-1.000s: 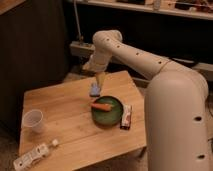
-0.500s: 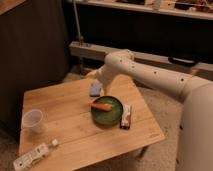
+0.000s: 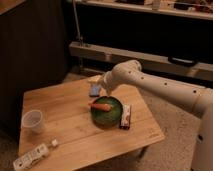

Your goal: Place the white sponge in the ceramic cup

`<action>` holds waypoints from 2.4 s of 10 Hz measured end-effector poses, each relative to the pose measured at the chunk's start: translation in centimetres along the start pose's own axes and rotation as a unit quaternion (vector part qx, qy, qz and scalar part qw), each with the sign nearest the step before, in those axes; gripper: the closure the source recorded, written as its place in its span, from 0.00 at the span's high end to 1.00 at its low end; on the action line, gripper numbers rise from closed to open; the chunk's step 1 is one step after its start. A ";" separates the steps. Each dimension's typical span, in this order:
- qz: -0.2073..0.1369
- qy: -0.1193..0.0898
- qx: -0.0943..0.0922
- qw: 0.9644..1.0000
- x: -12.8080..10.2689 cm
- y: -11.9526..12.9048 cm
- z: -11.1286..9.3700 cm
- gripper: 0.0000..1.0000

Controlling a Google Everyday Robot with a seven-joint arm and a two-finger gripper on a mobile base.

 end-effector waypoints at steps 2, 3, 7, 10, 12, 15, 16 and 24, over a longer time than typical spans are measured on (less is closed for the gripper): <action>-0.037 -0.001 -0.040 0.999 2.1 -2.0 2.2 0.80; -0.069 -0.001 -0.067 0.995 3.4 -3.2 3.8 0.80; -0.115 0.015 -0.120 0.986 7.4 -2.5 7.6 0.80; -0.064 -0.009 -0.119 0.991 11.7 -1.0 8.7 0.80; -0.050 -0.029 -0.104 0.993 12.8 -0.8 9.3 0.80; -0.093 -0.059 -0.070 0.991 11.2 -1.6 10.3 0.80; -0.117 -0.066 -0.059 0.989 10.3 -1.5 10.4 0.80; -0.250 -0.071 -0.152 0.954 7.0 -2.0 14.6 0.80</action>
